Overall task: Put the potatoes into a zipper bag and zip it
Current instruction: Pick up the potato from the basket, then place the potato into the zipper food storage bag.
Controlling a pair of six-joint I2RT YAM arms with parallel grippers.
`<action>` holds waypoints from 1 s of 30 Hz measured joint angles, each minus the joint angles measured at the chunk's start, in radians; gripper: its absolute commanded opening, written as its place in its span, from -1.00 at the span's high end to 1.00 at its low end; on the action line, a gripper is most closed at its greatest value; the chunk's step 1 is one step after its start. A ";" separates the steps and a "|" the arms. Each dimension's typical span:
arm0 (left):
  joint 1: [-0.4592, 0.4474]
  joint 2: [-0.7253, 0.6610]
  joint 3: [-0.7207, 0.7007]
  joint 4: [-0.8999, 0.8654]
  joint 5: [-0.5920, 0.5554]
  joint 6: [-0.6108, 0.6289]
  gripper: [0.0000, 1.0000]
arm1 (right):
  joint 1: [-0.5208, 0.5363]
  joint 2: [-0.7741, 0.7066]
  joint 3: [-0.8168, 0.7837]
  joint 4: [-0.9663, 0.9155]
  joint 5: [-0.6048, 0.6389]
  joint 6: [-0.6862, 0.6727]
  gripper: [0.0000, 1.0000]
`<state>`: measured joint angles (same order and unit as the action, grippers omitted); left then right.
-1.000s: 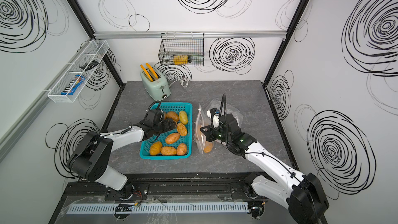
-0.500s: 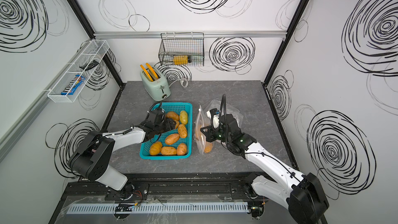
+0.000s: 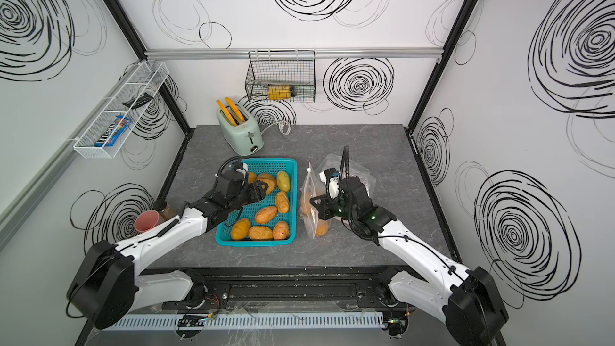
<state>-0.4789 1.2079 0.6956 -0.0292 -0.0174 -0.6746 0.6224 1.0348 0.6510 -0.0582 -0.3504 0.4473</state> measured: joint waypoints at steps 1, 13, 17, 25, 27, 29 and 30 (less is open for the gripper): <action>-0.017 -0.034 0.000 -0.009 0.005 0.008 -0.29 | 0.000 0.000 0.000 0.000 0.000 0.000 1.00; -0.312 -0.185 0.019 0.083 0.217 0.058 -0.32 | 0.000 0.000 0.000 0.000 0.001 0.000 1.00; -0.345 -0.127 0.037 0.109 0.249 0.059 -0.31 | 0.000 0.000 0.000 0.000 0.001 0.000 1.00; -0.370 0.002 0.074 0.100 0.217 0.067 -0.30 | 0.006 -0.001 0.000 -0.011 0.015 0.000 1.00; -0.377 0.012 0.089 0.080 0.185 0.073 -0.30 | 0.006 -0.001 0.000 -0.022 0.026 0.000 1.00; -0.383 0.016 0.098 0.063 0.148 0.077 -0.29 | 0.008 -0.002 0.000 -0.025 0.032 0.000 1.00; -0.384 0.017 0.102 0.051 0.128 0.079 -0.29 | 0.009 -0.003 0.000 -0.028 0.034 0.001 1.00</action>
<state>-0.8627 1.2251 0.7975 0.0219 0.1104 -0.5961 0.6312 1.0321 0.6510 -0.0860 -0.3161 0.4480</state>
